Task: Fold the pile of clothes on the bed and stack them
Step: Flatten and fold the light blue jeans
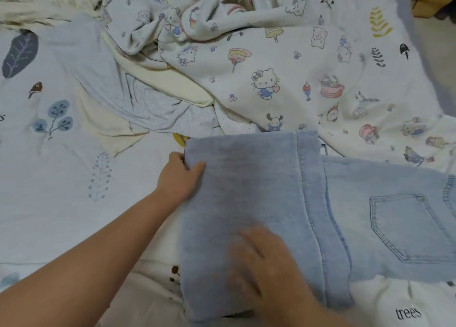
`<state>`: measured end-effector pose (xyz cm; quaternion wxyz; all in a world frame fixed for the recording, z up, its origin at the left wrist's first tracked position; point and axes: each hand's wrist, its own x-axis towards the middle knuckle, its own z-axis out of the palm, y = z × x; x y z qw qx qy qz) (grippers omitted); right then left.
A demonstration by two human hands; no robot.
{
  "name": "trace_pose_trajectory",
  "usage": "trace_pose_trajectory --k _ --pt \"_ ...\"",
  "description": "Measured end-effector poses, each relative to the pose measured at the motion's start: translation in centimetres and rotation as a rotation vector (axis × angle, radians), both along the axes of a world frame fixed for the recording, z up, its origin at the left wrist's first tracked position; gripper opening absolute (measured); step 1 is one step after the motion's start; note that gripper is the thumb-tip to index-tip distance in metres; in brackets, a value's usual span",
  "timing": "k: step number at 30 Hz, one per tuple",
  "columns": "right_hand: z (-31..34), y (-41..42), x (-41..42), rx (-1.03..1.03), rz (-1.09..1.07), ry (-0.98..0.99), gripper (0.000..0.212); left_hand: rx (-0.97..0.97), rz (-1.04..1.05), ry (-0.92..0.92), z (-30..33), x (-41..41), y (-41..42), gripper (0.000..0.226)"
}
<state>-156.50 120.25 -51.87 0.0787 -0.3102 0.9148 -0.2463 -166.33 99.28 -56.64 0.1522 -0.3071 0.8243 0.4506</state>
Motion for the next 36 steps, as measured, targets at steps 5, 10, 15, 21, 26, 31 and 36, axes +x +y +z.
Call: trace_pose_trajectory --k 5,10,15,21,26,31,36 --pt "-0.1 5.9 -5.4 0.261 -0.991 -0.356 0.064 -0.139 -0.184 -0.125 0.0 3.6 0.9 0.054" --pt "-1.4 7.3 -5.7 0.126 -0.963 -0.407 0.045 -0.227 -0.078 0.181 -0.1 4.6 2.1 0.046" --pt "-2.7 7.6 -5.9 0.346 -0.908 -0.178 0.052 -0.48 -0.107 0.143 0.3 5.7 4.5 0.066" --pt "-5.1 7.9 -2.8 0.538 -0.488 -0.201 0.064 -0.627 -0.875 0.13 -0.9 9.7 7.2 0.072" --pt "-5.2 8.7 -2.9 0.495 -0.45 -0.313 0.064 -0.629 -0.932 -0.022 -0.7 9.5 7.5 0.077" --pt "-1.8 14.3 -2.4 0.069 -1.111 -0.061 0.045 -0.618 -0.977 -0.022 1.1 9.0 9.7 0.084" --pt "-0.6 25.8 -2.8 -0.39 -2.048 -0.351 0.071 -0.586 -1.007 0.056 1.8 7.9 13.3 0.077"
